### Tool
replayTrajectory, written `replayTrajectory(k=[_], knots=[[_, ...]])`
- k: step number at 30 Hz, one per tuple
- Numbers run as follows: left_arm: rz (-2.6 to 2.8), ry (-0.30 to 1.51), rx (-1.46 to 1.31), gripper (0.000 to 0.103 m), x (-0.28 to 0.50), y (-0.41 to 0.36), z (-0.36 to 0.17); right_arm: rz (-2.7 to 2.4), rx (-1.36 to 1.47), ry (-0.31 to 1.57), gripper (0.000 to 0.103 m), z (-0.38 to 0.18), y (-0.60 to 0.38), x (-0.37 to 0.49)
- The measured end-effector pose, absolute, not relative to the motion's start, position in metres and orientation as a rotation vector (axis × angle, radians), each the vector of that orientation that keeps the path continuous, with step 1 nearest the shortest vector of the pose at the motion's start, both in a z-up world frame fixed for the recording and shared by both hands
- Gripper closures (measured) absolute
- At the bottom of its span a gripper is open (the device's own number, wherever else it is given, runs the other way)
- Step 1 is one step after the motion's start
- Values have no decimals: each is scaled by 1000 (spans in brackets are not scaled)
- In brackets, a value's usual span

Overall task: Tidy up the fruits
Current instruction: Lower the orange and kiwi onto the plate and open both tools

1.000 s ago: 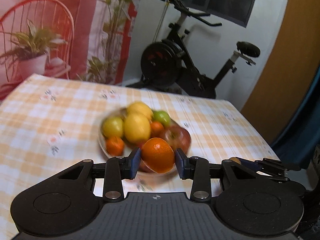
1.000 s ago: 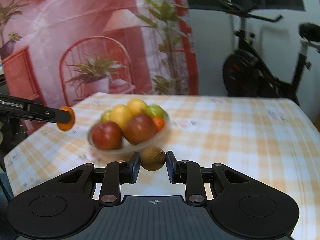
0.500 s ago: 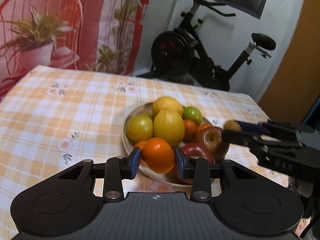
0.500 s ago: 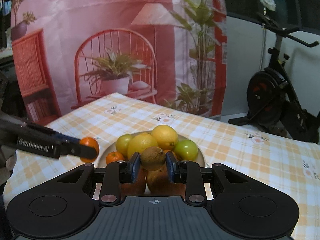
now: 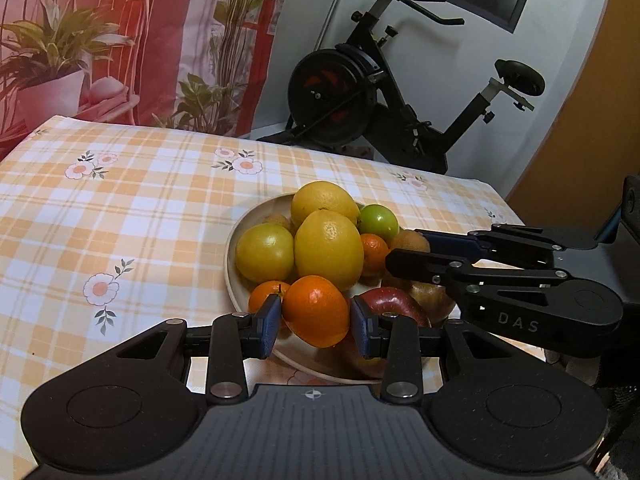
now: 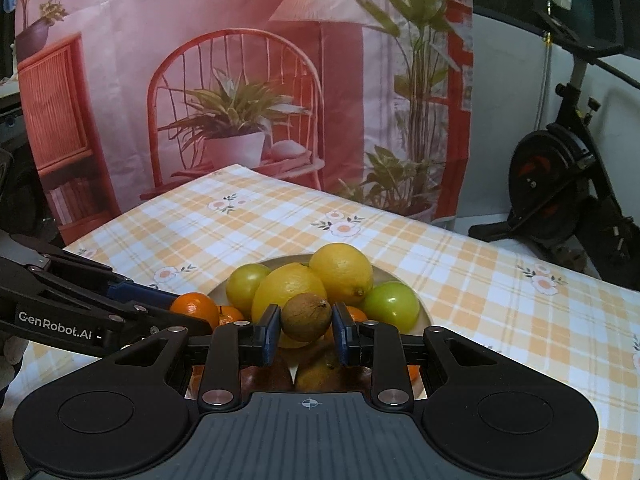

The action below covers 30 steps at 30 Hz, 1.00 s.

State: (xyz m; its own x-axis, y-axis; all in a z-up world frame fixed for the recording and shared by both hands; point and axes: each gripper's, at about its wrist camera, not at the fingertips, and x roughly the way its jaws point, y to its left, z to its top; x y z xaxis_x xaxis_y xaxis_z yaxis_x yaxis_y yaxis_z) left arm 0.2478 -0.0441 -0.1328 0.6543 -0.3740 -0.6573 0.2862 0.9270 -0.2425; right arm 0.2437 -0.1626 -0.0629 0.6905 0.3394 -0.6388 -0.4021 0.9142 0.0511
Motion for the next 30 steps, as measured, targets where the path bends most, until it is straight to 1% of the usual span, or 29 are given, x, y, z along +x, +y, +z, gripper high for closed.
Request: replayTrajectory(k=[15,24,29,30], knots=[[-370,777,-122,64,245,-39,-133,467,-101,713,76,-67,-139,248],[-347,764,-126,63,238,-33,-127,456,-109,698,75,-59,-139,242],[-327,752,-119,60,234,-30,-121,428,-103,688,74,-52,-145,234],[-322,746,-115,56,233,-29,-118,421,-101,685,73,-50,-146,232]])
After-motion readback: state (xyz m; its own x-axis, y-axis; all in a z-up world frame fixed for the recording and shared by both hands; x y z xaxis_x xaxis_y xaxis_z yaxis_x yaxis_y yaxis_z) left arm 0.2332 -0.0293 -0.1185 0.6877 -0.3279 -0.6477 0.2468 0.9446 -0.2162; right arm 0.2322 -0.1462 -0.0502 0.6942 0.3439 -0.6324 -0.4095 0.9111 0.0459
